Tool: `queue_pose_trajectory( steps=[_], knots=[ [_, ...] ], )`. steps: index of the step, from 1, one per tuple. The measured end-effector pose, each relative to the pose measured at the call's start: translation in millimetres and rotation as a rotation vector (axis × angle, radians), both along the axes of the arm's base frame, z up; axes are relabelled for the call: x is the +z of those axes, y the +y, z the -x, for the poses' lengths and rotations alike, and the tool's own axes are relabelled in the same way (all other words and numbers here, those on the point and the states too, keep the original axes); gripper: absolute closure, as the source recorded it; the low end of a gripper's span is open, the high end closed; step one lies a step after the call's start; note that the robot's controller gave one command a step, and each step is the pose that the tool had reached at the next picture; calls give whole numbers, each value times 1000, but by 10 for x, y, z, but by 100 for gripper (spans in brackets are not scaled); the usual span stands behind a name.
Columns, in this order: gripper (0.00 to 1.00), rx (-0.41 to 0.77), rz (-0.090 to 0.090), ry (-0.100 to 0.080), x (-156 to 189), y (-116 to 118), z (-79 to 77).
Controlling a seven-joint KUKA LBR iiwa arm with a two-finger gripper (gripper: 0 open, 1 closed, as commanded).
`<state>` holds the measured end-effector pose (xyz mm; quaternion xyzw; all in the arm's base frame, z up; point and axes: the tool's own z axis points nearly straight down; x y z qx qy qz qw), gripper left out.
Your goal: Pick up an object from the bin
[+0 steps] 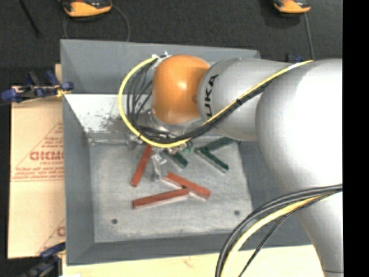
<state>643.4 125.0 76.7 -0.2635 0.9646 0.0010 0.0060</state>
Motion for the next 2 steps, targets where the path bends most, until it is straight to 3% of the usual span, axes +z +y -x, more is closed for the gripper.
queue_pose_trajectory(
  steps=[1,2],
  knots=[
    [0,-7,-1,-2,18,-2,-24],
    [100,-9,-1,-2,18,-2,-24]
  ],
)
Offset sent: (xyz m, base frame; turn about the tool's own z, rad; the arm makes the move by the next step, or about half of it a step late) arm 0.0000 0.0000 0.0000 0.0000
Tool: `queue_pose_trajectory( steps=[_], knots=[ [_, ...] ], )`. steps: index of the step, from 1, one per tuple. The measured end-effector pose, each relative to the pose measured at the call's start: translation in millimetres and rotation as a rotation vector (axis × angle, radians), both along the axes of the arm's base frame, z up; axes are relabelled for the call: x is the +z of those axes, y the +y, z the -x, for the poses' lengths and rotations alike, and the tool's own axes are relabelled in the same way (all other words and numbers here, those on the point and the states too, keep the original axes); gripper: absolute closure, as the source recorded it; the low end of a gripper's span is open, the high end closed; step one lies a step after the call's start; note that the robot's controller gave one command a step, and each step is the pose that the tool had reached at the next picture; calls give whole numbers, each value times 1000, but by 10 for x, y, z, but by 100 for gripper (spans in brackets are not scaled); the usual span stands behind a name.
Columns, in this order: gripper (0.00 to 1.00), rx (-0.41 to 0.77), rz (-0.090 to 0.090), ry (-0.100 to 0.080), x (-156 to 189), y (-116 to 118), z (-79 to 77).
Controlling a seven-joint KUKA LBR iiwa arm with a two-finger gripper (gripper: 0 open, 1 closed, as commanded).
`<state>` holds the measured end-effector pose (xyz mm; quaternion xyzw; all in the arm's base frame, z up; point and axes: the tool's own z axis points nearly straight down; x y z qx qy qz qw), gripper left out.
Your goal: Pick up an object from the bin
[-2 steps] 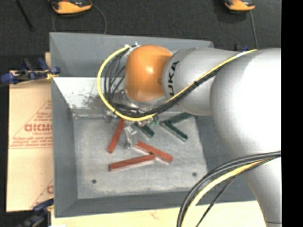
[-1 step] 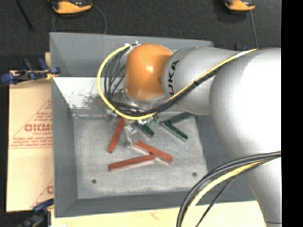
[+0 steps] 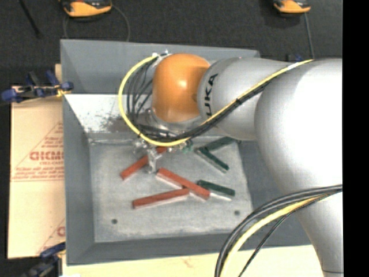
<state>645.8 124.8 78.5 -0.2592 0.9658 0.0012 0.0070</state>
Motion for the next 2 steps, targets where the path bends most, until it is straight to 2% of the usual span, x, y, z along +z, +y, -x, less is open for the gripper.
queue_pose_trajectory(
  steps=[2],
  knots=[
    [100,-8,4,3,806,-7,-47]
  ],
)
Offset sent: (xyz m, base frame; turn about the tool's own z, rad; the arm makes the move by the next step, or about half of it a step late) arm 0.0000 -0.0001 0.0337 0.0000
